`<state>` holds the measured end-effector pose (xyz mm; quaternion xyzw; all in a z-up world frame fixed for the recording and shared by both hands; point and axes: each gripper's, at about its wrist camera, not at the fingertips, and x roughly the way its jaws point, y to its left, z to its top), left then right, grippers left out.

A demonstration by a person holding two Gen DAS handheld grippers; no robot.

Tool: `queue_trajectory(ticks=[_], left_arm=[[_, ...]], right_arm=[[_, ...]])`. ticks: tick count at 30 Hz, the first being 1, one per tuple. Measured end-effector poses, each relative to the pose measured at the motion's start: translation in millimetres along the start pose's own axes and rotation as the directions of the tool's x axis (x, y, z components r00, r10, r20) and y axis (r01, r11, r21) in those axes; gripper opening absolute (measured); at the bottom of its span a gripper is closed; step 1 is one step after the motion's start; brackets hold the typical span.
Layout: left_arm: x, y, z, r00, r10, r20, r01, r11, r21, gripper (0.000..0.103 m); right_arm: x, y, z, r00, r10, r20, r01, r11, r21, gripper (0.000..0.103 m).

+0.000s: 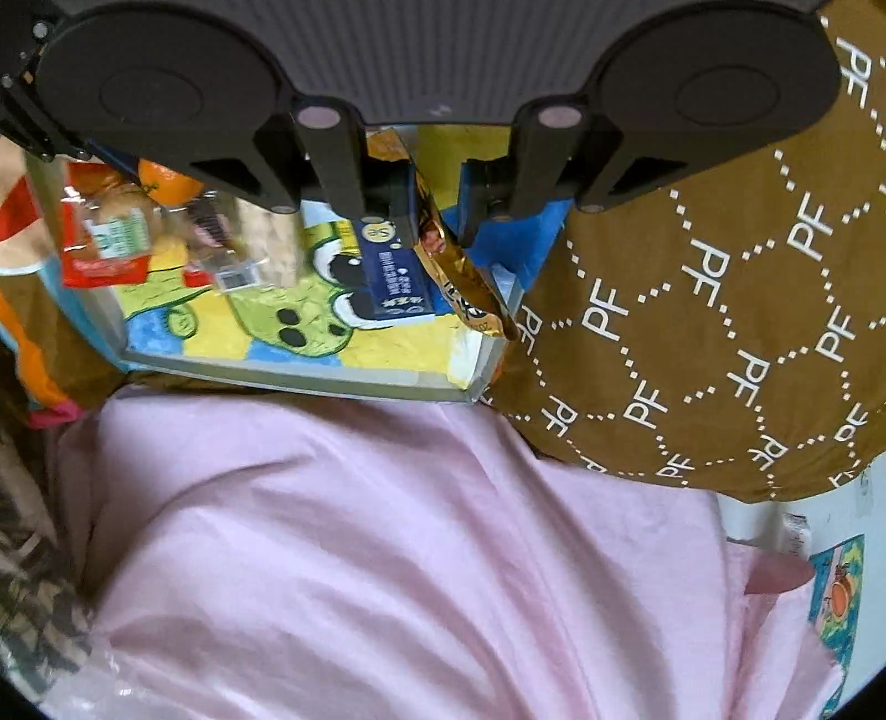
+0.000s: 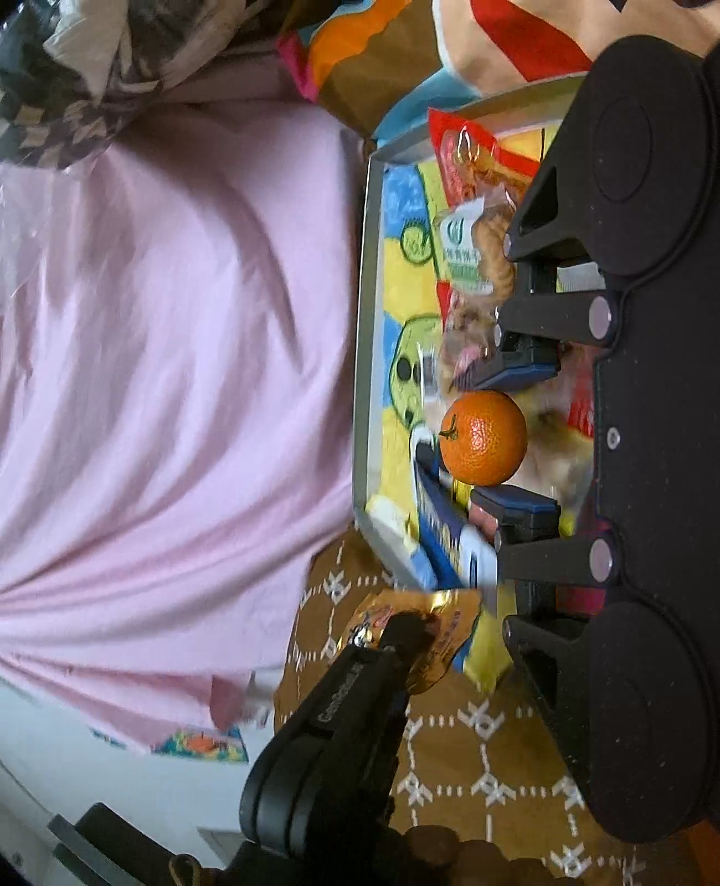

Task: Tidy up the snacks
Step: 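Lower the duck-snack pack and mandarin into the tray and open both tools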

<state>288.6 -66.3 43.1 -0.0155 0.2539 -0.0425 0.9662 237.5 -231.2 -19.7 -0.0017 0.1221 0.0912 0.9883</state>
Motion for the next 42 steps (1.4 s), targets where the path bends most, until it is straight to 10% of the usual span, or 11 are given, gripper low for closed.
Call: queue_trajectory(ticks=[17,33,42], left_arm=[[24,7,-21,0.997,0.027,-0.073,-0.025,0.999,0.024,0.017],[3,12,-23,1.0,0.024,-0.013,-0.024,0.999,-0.03,0.088],[-29,10,-12,0.999,0.032,0.043,-0.029,0.997,-0.069,0.101]], right_arm=[[22,15,-15,0.998,-0.061,-0.011,0.061,0.997,-0.048,0.039],[19,6,-15,0.996,-0.083,-0.013,0.083,0.997,0.008,0.058],[-5,0,7,0.99,-0.135,0.039,0.133,0.99,0.047,0.095]])
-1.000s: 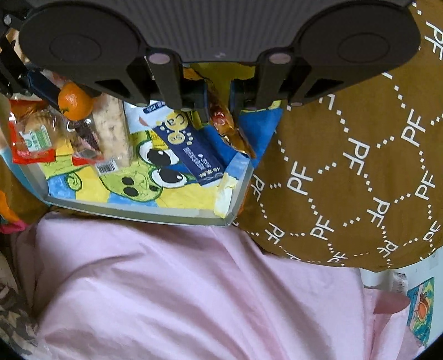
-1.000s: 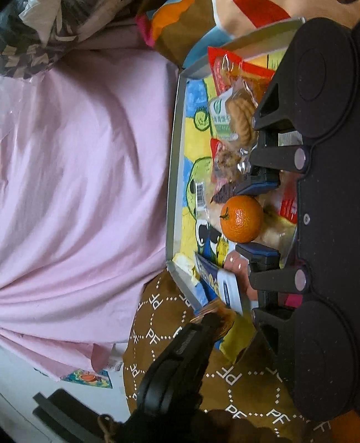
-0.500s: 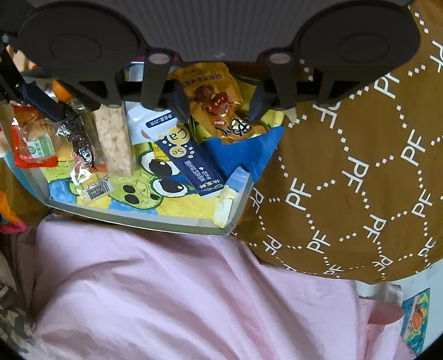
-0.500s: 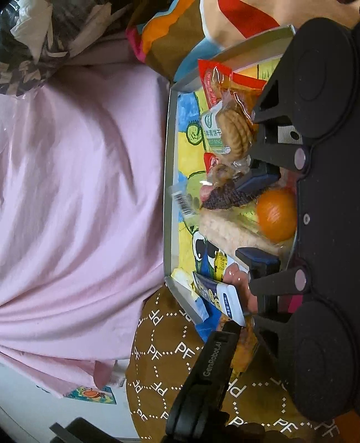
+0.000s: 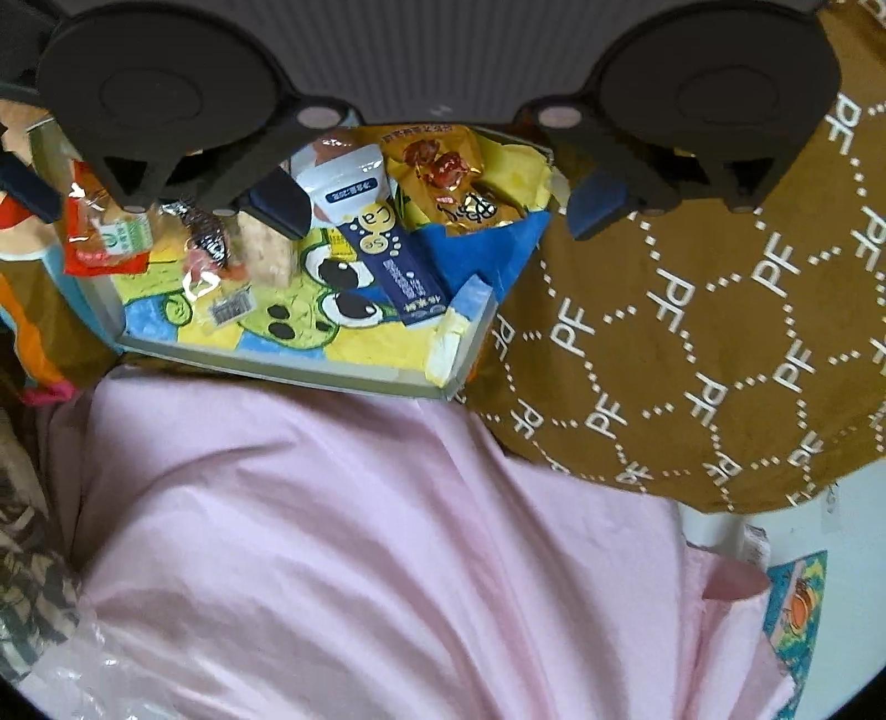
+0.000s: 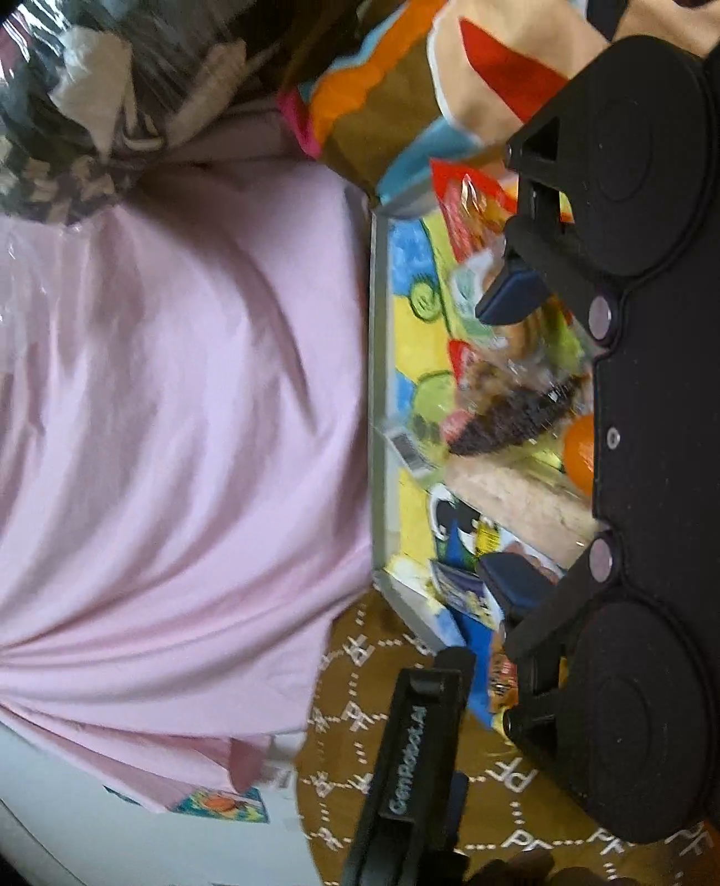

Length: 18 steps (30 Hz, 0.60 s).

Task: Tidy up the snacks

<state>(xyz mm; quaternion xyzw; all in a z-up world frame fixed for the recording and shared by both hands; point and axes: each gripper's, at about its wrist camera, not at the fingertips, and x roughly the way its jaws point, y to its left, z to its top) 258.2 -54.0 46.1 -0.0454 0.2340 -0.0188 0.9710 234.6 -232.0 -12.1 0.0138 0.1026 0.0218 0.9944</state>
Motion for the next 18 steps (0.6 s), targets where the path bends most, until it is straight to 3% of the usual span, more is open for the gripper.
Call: queue_trajectory(ticks=[2,6,18], left_arm=[[-10,0,1,1.0,0.004,0.007,-0.004,1.0,-0.005,0.102],[-35,2,5,1.0,0.011,0.028,-0.011,1.0,-0.025,0.103],[-109,12,-9,0.997,0.045,0.059,-0.043,0.999,-0.028,0.103]], right_arm=[[-10,-4,7,1.0,-0.005,0.029,0.005,1.0,0.02,0.102],[-35,-9,19,0.997,0.012,0.075,-0.015,0.999,0.043,0.102],[-102,-13,29,0.998,-0.042,0.045,0.036,0.991,0.13,0.102]])
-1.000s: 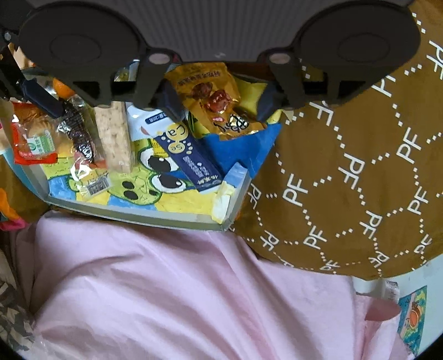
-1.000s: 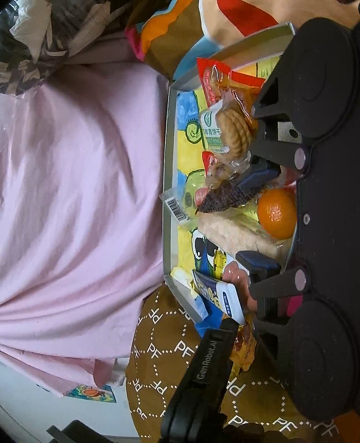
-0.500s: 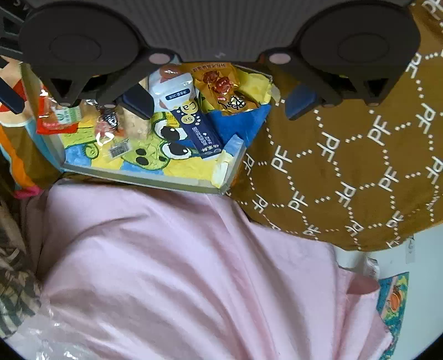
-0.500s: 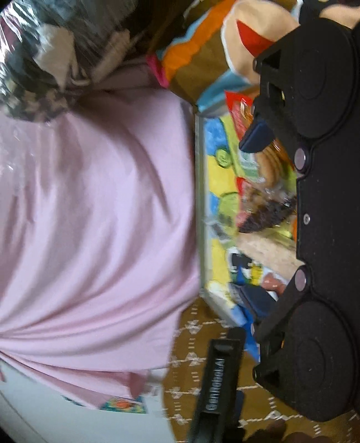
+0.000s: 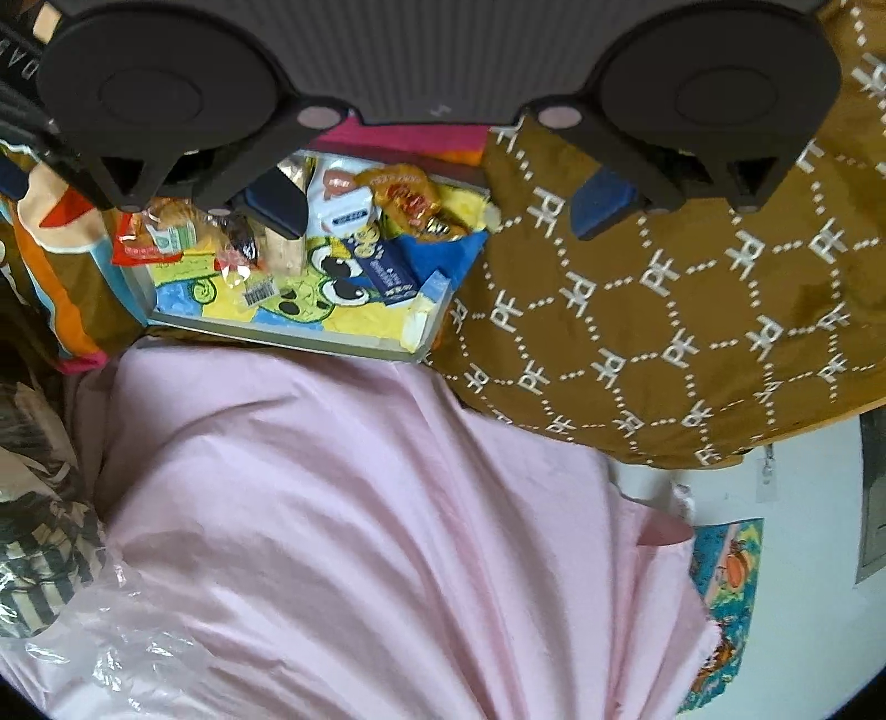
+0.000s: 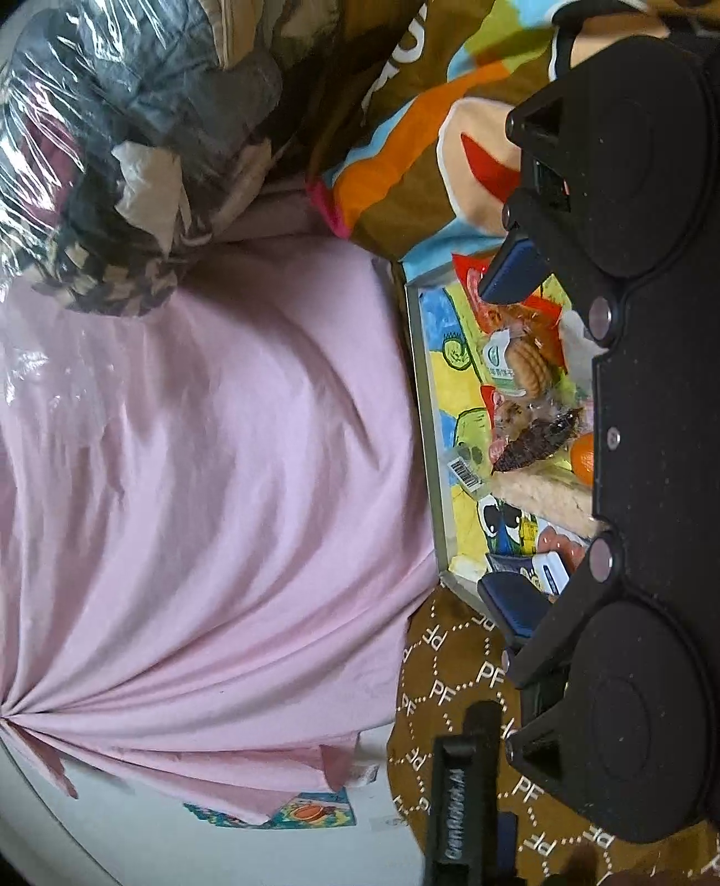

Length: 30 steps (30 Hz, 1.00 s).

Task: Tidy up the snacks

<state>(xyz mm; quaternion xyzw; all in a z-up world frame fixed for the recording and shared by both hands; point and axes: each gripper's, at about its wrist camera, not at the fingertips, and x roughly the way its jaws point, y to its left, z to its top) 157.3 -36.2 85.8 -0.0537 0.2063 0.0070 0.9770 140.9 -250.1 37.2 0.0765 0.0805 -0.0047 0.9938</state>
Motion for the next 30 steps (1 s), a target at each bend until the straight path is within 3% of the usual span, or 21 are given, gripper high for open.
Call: queue_trajectory(ticks=[6,30], left_arm=[[-26,16,-15,1.0,-0.015,-0.017,0.014,0.999,-0.034,0.103],[-82,55,-77,0.997,-0.034,-0.065,0.034,0.999,0.005,0.103]], right_arm=[[-32,1,0,1.0,0.001,-0.017,-0.001,1.0,-0.015,0.102],[-126,11,-37,0.995,0.033,-0.093,-0.04,0.997,-0.072,0.102]])
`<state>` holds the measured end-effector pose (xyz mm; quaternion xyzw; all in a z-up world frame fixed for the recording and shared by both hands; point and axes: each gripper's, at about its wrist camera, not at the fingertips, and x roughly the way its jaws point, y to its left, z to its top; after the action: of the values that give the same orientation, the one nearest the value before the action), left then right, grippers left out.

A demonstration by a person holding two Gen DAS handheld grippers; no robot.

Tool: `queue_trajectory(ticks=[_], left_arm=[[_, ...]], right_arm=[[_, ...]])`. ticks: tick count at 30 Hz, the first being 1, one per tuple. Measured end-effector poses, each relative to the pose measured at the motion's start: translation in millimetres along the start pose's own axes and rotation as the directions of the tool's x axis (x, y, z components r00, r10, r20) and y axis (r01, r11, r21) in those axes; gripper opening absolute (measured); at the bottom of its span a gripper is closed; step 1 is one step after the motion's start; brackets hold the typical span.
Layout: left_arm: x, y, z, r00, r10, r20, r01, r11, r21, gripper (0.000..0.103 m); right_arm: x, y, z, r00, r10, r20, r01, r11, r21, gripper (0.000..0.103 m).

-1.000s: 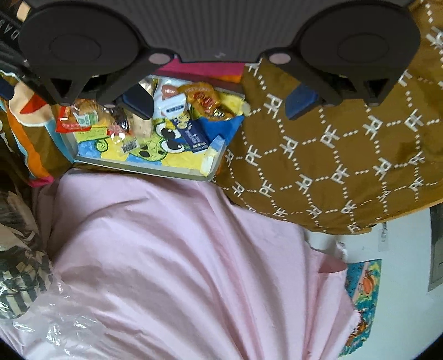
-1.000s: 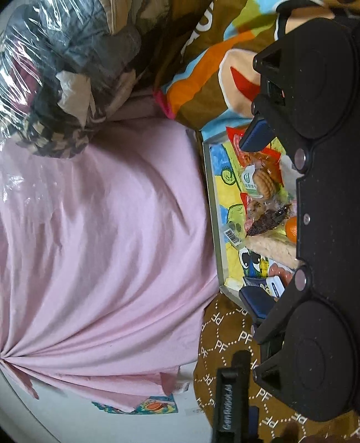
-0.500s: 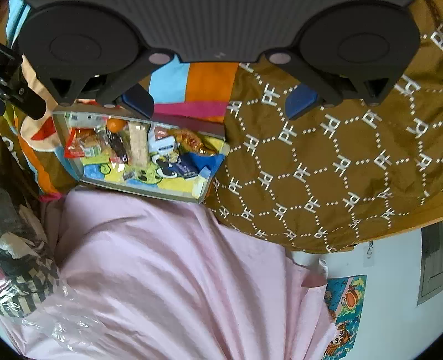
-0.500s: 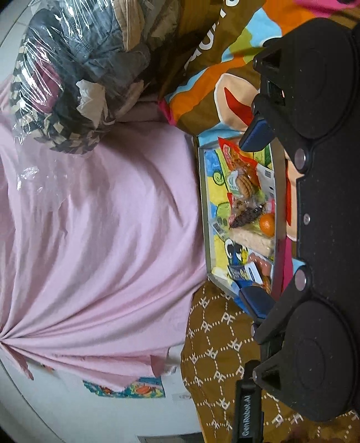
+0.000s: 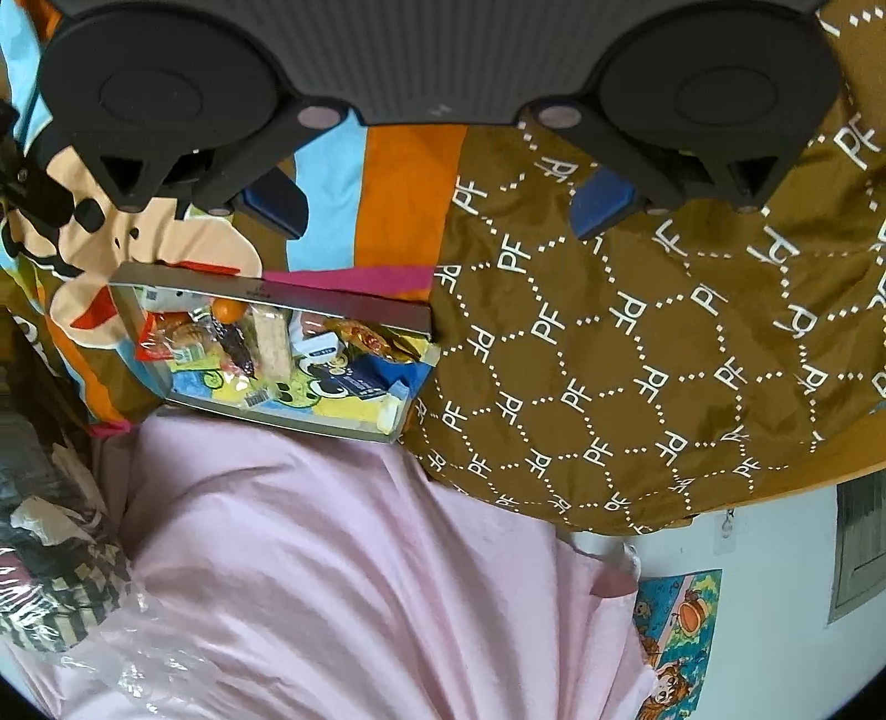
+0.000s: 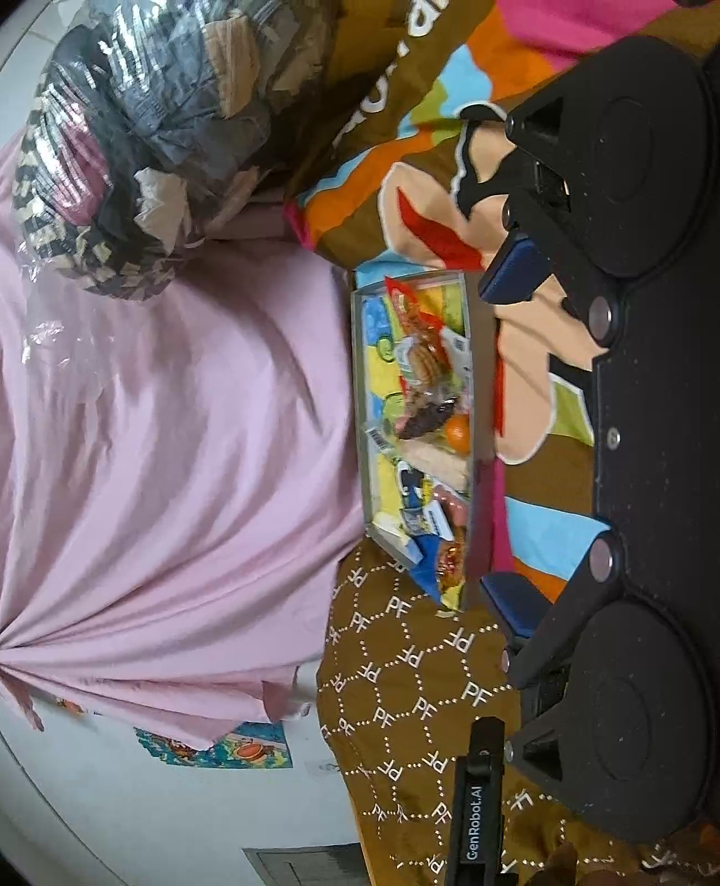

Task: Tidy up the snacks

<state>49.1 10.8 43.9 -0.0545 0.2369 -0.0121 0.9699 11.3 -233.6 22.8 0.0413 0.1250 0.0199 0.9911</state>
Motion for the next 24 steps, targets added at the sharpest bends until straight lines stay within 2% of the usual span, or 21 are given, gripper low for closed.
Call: queue_trajectory(ticks=[7,17,24], left_arm=[[-4,5,-12,1.0,0.003,0.01,-0.004,0.999,0.041,0.103],[3,9,-18,1.0,-0.005,0.008,0.005,0.999,0.049,0.103],[9,15,-21,1.0,-0.013,-0.017,0.013,1.0,0.021,0.103]], right_arm=[[-9,0,-7,1.0,-0.014,-0.012,0.014,1.0,0.02,0.102],[-4,7,-17,0.999,-0.02,-0.028,0.02,1.0,0.005,0.102],[5,11,-21,0.999,-0.017,-0.051,0.016,1.0,-0.015,0.102]])
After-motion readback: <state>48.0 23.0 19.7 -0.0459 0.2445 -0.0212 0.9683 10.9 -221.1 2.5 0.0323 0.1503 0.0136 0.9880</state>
